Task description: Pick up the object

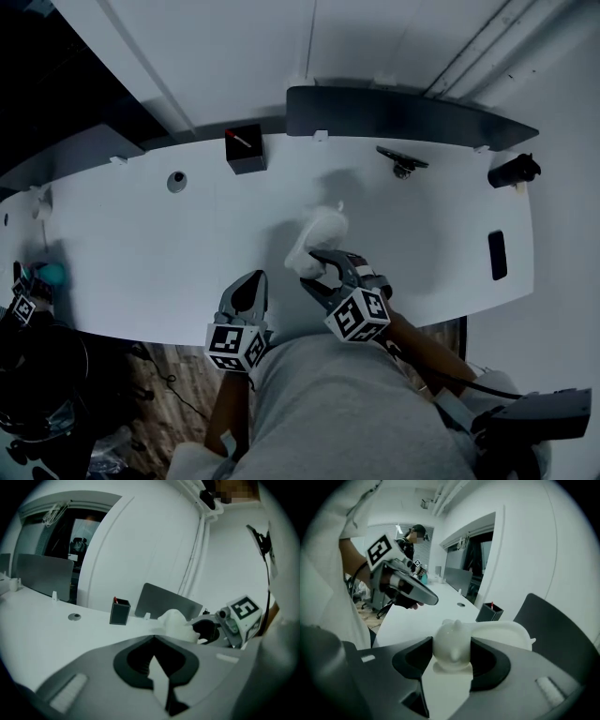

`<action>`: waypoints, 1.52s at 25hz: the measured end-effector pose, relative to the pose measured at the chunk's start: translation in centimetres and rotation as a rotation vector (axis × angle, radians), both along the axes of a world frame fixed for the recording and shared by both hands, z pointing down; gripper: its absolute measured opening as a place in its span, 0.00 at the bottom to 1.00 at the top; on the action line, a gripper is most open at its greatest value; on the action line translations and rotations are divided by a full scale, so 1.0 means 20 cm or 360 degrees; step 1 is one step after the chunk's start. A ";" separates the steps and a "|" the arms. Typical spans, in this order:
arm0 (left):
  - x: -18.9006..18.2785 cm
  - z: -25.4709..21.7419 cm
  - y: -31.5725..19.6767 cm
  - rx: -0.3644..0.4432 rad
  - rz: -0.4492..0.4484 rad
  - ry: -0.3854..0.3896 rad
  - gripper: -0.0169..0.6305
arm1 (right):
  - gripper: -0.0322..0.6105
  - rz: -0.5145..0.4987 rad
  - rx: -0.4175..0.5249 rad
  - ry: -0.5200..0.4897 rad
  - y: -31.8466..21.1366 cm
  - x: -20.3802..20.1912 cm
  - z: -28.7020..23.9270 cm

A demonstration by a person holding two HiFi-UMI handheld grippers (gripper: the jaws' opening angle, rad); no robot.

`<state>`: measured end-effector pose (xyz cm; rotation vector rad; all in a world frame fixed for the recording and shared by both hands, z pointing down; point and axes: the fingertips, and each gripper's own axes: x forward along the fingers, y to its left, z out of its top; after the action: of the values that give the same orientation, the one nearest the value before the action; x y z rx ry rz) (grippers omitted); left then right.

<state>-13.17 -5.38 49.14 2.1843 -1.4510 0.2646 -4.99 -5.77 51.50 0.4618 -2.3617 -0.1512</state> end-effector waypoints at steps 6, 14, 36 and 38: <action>0.04 -0.19 -0.04 0.0126 0.0110 0.0155 0.03 | 0.42 -0.0298 0.0482 0.0086 0.12 0.05 -0.24; 0.16 -0.43 -0.03 0.0217 0.0362 0.0428 0.03 | 0.42 -0.0455 0.0790 0.0169 0.16 0.10 -0.38; 0.32 -0.55 -0.06 0.0149 0.0717 0.0553 0.40 | 0.42 -0.0844 0.1188 0.0413 0.19 0.06 -0.37; 0.33 -0.55 -0.07 0.0152 0.0726 0.0556 0.40 | 0.42 -0.0924 0.1240 0.0437 0.22 0.04 -0.36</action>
<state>-6.61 -6.69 38.12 2.4688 -0.7849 -0.0378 -4.15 -1.43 44.25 0.0722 -2.0250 -1.3356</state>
